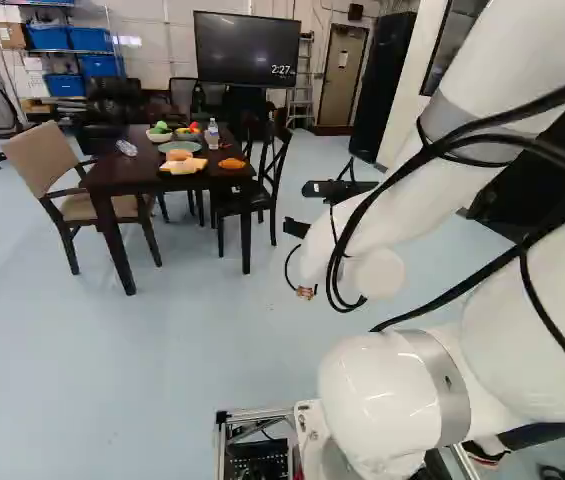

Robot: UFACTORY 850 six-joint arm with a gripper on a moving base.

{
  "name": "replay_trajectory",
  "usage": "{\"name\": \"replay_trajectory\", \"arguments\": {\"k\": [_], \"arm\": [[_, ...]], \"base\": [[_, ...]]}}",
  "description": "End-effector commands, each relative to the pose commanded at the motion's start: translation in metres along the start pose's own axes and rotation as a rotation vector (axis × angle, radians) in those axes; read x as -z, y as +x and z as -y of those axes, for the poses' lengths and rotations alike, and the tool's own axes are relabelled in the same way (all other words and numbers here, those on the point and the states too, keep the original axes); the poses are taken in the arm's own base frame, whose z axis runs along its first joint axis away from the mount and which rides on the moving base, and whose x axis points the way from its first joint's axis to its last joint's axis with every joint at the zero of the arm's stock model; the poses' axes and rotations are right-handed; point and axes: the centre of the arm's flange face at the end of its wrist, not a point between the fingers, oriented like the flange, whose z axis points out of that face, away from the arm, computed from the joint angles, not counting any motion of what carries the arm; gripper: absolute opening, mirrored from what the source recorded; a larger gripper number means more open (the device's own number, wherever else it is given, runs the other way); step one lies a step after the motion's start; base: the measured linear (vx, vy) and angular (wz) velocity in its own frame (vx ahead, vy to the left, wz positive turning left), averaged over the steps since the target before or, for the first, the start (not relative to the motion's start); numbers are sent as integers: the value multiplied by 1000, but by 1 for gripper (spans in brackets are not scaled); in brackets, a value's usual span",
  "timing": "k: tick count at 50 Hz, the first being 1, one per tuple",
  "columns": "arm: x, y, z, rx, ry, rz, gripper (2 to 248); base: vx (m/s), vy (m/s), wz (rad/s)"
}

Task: Move the croissant to the empty plate

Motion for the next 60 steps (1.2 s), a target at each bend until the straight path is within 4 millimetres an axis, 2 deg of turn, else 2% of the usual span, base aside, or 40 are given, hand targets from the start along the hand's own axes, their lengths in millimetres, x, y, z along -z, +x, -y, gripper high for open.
{"name": "replay_trajectory", "arguments": {"k": [15, 60], "arm": [[0, 0, 0, 0, 0, 0, 247], [0, 0, 0, 0, 0, 0, 247]], "base": [[140, 13, 45], [135, 47, 216]]}}
